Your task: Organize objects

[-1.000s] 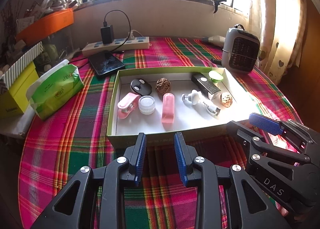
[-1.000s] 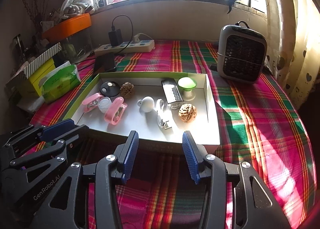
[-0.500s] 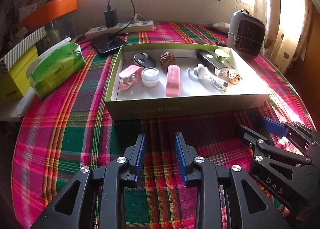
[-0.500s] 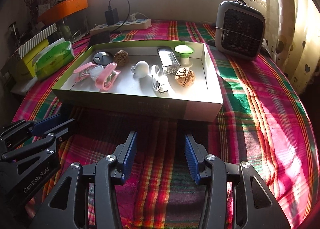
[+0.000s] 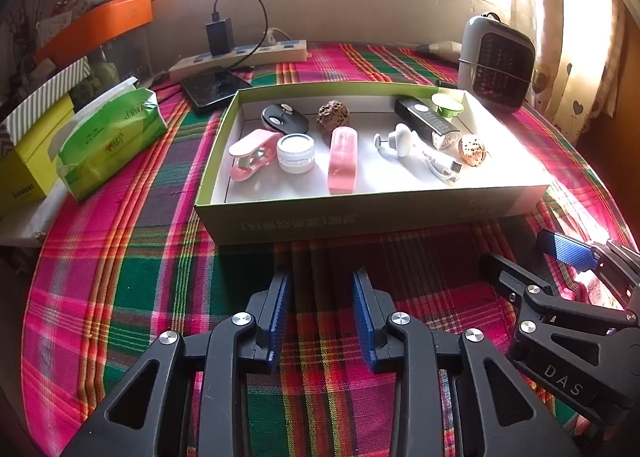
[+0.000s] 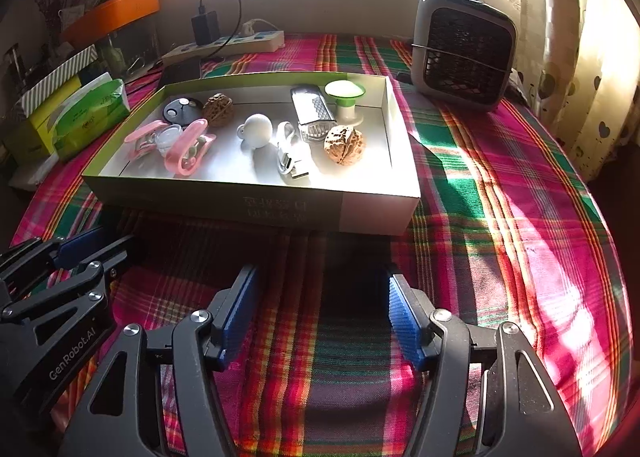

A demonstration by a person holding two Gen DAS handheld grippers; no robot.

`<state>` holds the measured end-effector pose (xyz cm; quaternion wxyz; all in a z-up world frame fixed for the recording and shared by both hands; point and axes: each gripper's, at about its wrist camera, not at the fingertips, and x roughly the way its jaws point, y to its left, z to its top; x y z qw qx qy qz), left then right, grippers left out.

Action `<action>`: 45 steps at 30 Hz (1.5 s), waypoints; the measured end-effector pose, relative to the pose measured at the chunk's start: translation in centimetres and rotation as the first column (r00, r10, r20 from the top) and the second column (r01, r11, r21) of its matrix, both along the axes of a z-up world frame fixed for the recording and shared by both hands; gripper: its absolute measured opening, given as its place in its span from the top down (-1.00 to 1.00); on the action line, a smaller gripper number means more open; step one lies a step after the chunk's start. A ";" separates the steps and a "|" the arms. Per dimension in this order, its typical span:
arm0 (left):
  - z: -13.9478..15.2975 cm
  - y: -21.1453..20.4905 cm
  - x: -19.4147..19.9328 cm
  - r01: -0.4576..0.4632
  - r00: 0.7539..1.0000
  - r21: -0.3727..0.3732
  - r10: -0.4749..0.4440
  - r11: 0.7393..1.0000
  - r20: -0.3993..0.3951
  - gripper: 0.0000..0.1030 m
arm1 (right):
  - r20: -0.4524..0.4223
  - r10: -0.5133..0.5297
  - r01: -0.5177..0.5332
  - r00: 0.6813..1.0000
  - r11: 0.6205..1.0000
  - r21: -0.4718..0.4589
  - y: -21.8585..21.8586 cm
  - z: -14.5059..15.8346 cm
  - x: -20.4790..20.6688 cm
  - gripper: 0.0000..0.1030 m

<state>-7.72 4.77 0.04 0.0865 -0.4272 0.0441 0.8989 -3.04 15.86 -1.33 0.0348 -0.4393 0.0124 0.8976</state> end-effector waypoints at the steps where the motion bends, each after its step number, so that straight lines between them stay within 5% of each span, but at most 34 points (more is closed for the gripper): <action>1: 0.0 0.0 0.0 -0.003 1.000 0.001 0.003 1.000 0.000 0.44 | 0.001 -0.004 0.004 1.000 1.000 -0.002 0.1 0.0 0.0 -0.29; 45: -0.1 -0.1 0.0 -0.007 1.000 -0.001 0.007 1.000 0.000 0.40 | 0.006 -0.004 0.004 1.000 1.000 -0.007 0.2 -0.2 -0.2 -0.43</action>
